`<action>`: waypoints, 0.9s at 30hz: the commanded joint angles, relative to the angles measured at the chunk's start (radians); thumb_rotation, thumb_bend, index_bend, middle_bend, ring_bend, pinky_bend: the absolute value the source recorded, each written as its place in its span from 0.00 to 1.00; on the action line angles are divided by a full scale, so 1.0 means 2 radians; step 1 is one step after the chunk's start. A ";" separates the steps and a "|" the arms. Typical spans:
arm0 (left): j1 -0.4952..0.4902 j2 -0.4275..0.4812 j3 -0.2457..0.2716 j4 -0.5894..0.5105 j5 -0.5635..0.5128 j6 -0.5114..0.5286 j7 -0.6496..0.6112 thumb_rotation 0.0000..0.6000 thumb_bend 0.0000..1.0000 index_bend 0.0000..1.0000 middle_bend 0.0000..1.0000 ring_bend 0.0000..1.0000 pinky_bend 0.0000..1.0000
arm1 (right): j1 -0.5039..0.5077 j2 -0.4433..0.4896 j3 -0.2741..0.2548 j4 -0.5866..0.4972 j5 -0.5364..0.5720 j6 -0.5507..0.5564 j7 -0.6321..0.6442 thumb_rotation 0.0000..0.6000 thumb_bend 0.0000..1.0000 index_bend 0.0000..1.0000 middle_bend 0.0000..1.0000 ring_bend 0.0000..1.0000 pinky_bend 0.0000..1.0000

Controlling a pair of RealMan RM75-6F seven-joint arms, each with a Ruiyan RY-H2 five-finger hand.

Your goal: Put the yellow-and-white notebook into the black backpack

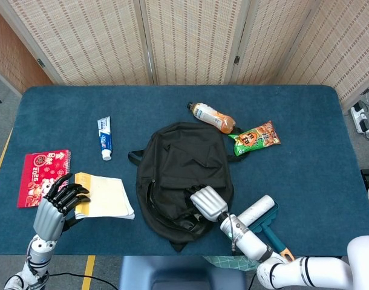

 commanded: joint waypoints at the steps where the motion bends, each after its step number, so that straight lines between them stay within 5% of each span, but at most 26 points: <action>1: -0.004 0.000 -0.002 0.001 0.001 0.002 -0.007 1.00 0.47 0.71 0.53 0.45 0.26 | 0.018 -0.001 0.027 0.005 0.026 0.001 -0.004 1.00 0.62 0.66 0.29 0.25 0.28; 11: -0.030 0.005 0.006 -0.033 0.040 0.024 -0.013 1.00 0.47 0.71 0.59 0.51 0.28 | 0.089 -0.015 0.117 0.037 0.144 0.004 -0.003 1.00 0.67 0.69 0.33 0.30 0.31; 27: -0.070 0.004 0.025 -0.108 0.115 0.021 0.037 1.00 0.47 0.71 0.61 0.52 0.28 | 0.159 -0.035 0.179 0.057 0.222 0.031 0.028 1.00 0.72 0.69 0.36 0.34 0.34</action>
